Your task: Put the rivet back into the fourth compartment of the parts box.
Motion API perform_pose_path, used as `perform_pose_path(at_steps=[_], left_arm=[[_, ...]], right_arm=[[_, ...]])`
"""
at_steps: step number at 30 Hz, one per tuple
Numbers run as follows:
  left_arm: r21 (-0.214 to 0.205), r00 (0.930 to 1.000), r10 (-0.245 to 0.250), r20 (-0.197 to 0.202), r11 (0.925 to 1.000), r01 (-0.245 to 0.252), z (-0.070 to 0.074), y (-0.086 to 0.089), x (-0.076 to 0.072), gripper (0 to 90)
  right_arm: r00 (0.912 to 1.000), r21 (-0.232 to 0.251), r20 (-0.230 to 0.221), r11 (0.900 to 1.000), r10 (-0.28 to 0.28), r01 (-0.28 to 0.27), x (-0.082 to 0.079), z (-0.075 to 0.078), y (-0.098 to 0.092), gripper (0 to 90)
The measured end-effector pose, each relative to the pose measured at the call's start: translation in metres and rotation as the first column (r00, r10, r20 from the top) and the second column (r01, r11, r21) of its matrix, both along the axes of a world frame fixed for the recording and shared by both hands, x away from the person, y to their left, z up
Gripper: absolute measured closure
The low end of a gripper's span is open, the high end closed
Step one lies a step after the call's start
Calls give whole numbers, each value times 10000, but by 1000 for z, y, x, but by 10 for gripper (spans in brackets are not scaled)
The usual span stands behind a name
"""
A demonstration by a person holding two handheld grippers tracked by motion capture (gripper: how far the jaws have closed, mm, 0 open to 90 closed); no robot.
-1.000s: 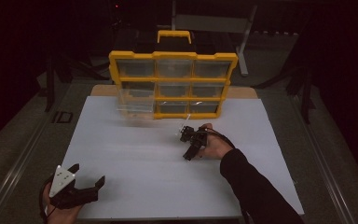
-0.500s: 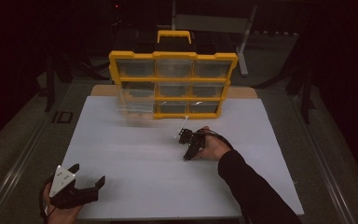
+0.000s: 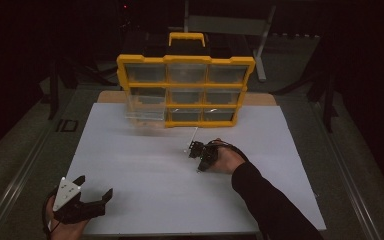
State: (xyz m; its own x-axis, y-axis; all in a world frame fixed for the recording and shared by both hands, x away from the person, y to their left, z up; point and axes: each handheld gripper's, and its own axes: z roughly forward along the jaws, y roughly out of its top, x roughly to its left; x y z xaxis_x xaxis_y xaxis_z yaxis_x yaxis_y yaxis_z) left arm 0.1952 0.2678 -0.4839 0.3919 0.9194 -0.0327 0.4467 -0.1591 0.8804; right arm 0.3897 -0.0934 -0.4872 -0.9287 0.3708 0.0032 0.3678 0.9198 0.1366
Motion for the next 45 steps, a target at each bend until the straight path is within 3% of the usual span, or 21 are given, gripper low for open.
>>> perform_pose_path(at_steps=[22, 27, 37, 45], left_arm=[[-19, 10000, 44, 51, 10000, -44, 0, 0, 0, 8], [-24, 10000, 52, 74, 10000, -52, 0, 0, 0, 8], [-17, 9999, 103, 102, 9999, -103, 1, 1, -1, 8], [-26, 9999, 119, 121, 9999, -119, 1, 1, 0, 8]], right_arm=[[9999, 284, 101, 9995, -140, 138, 2, 10, -9, 829], [9996, 365, 273, 9993, -117, 107, 5, 18, -11, 829], [9973, 985, 528, 9941, -514, 461, 8, 40, -13, 829], [9953, 1464, 803, 9883, -543, 421, 11, 60, -12, 829]])
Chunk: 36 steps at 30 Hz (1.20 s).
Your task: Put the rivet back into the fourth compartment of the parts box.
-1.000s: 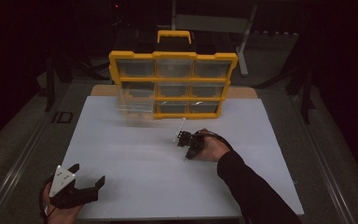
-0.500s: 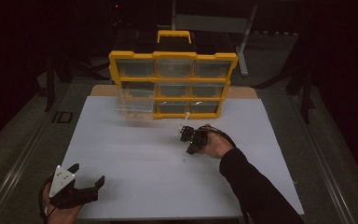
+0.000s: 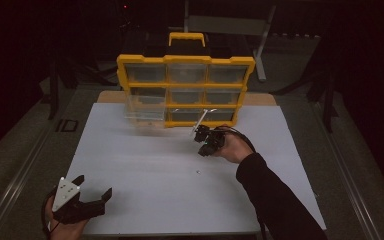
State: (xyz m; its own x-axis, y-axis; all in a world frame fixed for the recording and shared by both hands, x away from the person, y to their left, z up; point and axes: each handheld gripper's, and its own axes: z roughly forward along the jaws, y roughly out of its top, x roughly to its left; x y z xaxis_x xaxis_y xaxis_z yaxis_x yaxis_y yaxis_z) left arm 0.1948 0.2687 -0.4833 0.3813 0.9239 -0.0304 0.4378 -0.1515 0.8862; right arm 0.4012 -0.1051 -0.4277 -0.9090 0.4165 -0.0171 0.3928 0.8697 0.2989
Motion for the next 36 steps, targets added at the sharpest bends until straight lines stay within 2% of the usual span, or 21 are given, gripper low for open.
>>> perform_pose_path(at_steps=[6, 19, 30, 36], left_arm=[[-2, 10000, 3, 17, 10000, -3, 0, 0, 0, 8], [-24, 10000, 34, 35, 10000, -34, 0, 1, 0, 8], [-22, 10000, 51, 21, 10000, -51, 0, 1, 0, 8], [-28, 10000, 58, 36, 10000, -58, 0, 1, 0, 8]], right_arm=[[9994, 292, 304, 9994, 168, -177, 1, 12, 6, 829], [9973, 1123, 726, 9936, 68, -149, 5, 32, 13, 829], [9931, 2200, 1161, 9754, -152, -108, 7, 46, 16, 829], [9904, 2535, 1365, 9673, -235, -120, 6, 52, 18, 829]])
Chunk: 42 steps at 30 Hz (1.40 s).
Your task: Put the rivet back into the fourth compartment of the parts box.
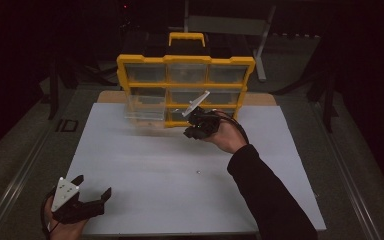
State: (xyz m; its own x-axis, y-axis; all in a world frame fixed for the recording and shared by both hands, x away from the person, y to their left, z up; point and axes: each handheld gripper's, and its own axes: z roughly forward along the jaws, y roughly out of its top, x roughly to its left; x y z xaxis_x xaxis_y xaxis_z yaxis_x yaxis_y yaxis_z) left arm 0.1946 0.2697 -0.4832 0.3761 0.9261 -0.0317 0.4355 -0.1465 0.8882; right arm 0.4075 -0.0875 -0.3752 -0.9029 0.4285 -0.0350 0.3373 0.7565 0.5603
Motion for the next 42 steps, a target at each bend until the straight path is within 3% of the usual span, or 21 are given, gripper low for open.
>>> perform_pose_path(at_steps=[14, 23, 42], left_arm=[[22, 10000, 6, 14, 10000, -6, 0, 1, 0, 8], [-22, 10000, 19, 41, 10000, -19, 0, 1, 0, 8], [-11, 10000, 43, 42, 10000, -43, 0, 1, -1, 8]], right_arm=[[9984, 1302, 545, 9915, -155, 82, 3, 13, 6, 829], [9954, 2070, 798, 9777, -528, 352, 7, 22, 16, 830], [9880, 3135, 1086, 9469, -1101, 711, 16, 39, 34, 830]])
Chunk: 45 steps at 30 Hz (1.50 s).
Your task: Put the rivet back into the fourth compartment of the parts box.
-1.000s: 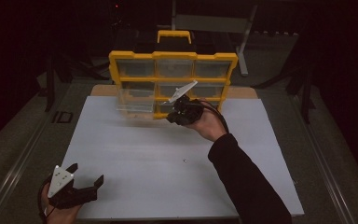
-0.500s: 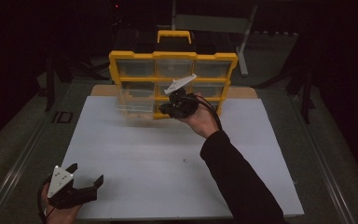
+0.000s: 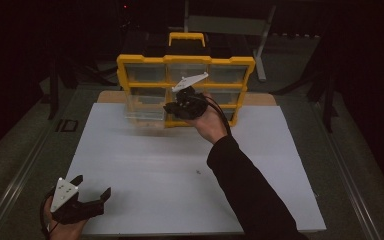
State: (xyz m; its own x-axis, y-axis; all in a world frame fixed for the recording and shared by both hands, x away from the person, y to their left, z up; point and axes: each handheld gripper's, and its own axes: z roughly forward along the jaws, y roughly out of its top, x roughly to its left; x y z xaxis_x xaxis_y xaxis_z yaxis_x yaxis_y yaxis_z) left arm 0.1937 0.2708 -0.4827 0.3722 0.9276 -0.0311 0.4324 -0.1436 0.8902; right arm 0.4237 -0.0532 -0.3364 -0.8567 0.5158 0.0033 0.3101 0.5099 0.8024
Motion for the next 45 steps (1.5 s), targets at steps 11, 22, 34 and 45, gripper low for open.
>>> perform_pose_path(at_steps=[11, 22, 34, 45], left_arm=[[-37, 10000, 23, 13, 10000, -23, 0, 0, 0, 8], [-71, 10000, 39, 10, 10000, -39, 0, 1, -1, 8], [-42, 10000, 21, -11, 10000, -22, 0, 0, 0, 8], [-16, 10000, 30, -1, 10000, -30, 0, 0, 0, 8]], right_arm=[[9987, 440, 124, 9979, -488, 482, 7, 2, 15, 830], [9987, 820, 214, 9957, -455, 436, 11, 0, 21, 357], [9989, 72, 248, 9991, -408, 406, 3, 1, 13, 156], [10000, -723, 60, 9974, -3, 8, -8, -5, 7, 109]])
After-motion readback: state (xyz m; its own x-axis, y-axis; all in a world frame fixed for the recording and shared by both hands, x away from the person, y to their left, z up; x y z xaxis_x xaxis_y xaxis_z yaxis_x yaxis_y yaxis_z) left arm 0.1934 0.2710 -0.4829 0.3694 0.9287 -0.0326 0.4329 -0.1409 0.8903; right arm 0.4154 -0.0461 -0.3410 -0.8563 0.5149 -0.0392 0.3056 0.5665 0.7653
